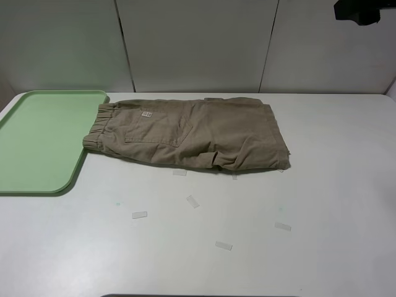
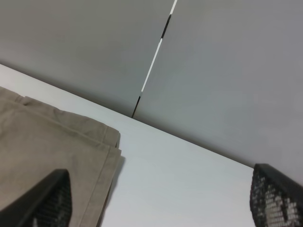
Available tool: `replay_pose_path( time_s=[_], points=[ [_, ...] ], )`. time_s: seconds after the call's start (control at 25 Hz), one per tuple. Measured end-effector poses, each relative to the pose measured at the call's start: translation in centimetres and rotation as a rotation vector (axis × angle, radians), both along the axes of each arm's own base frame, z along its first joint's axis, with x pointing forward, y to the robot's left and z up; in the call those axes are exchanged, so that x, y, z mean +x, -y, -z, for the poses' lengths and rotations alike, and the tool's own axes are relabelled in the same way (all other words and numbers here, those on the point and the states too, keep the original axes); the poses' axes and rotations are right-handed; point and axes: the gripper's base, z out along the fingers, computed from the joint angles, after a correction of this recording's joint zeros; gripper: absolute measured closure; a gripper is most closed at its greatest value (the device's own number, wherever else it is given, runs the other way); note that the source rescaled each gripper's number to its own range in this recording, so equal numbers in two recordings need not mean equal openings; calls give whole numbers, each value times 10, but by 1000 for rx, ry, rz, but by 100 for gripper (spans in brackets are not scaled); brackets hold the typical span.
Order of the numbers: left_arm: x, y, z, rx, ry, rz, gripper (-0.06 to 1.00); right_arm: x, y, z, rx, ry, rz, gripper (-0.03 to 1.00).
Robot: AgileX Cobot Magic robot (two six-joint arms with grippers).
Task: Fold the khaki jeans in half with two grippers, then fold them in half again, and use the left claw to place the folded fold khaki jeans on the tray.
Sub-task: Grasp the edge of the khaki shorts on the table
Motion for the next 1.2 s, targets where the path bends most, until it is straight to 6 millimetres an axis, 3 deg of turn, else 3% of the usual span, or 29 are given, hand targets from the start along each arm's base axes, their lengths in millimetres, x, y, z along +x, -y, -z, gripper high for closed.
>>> replay_pose_path(
  time_s=[0.16,0.48,0.64,0.96,1.2],
  points=[
    [-19,-15,11,-1,-99,-152,19,0,-1,1,16,-10,1,13],
    [-51,-23,37,70,-354,-150,11,0,-2,0,20,-6,-15,13],
    [-49,-23,46,78,-394,-147,9,0,-3,0,14,0,-31,13],
    [-34,-19,93,123,-544,-121,8,-1,-4,0,7,-3,-44,13],
    [-27,-18,114,142,-580,-110,8,-1,-4,1,3,-16,-44,13]
  ],
)
